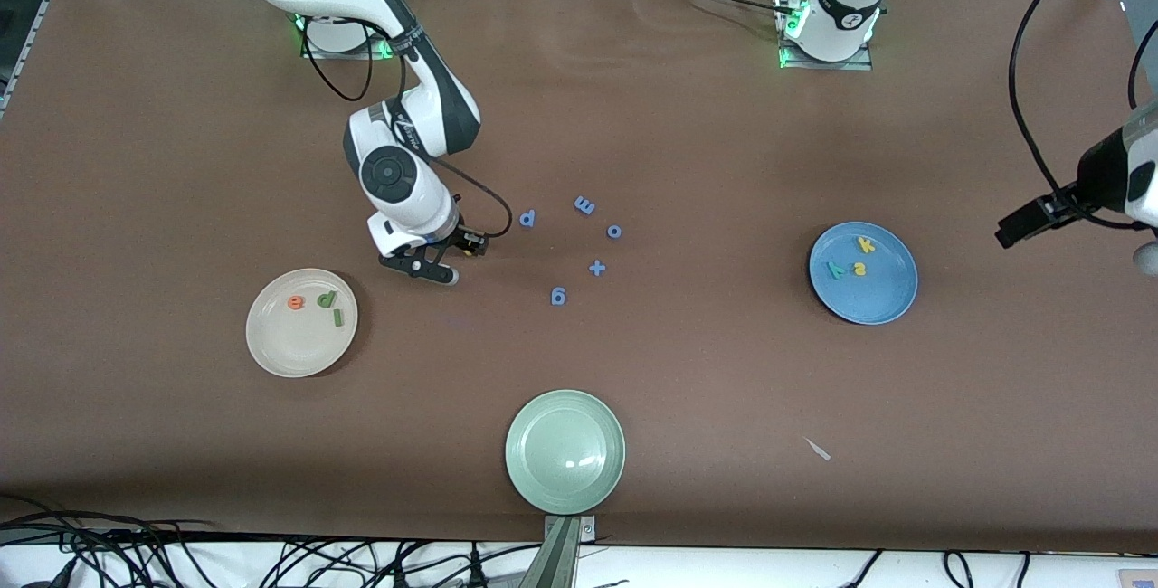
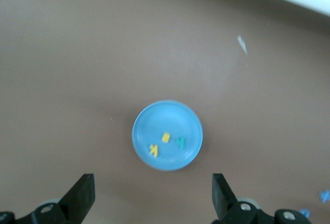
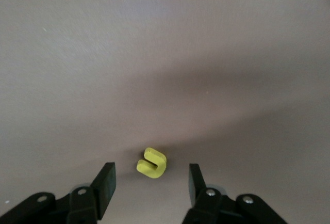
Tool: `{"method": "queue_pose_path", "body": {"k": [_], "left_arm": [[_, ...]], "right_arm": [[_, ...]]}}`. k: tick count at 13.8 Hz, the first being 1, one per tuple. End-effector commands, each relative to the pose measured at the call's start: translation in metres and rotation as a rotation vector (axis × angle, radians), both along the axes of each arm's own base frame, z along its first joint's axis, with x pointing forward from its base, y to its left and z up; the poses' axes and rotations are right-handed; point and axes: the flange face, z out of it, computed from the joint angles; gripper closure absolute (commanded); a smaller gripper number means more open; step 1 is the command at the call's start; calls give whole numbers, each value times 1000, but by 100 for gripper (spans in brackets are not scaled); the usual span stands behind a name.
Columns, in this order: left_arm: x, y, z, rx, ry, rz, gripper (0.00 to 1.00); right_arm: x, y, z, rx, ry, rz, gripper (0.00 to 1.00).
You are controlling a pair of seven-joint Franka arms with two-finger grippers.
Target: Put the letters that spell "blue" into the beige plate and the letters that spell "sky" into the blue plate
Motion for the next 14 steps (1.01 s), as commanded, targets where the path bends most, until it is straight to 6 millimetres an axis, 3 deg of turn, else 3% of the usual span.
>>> {"method": "queue_pose_path", "body": {"k": [1, 5, 10, 12, 14], "left_arm": [[-37, 1, 12, -20, 44, -62, 0], [-79, 12, 5, -61, 147, -129, 0], [-77, 12, 5, -93, 140, -142, 0], [-75, 30, 5, -146, 110, -128, 0], [-75, 36, 1, -166, 113, -114, 0]], "right_arm": [[-15, -3, -5, 12, -17, -38, 33], [-25, 10, -12, 10, -21, -40, 33], [-20, 9, -20, 1, -40, -25, 33], [-19, 7, -30, 0, -52, -20, 33], [-17, 5, -35, -6, -61, -13, 33]]}}
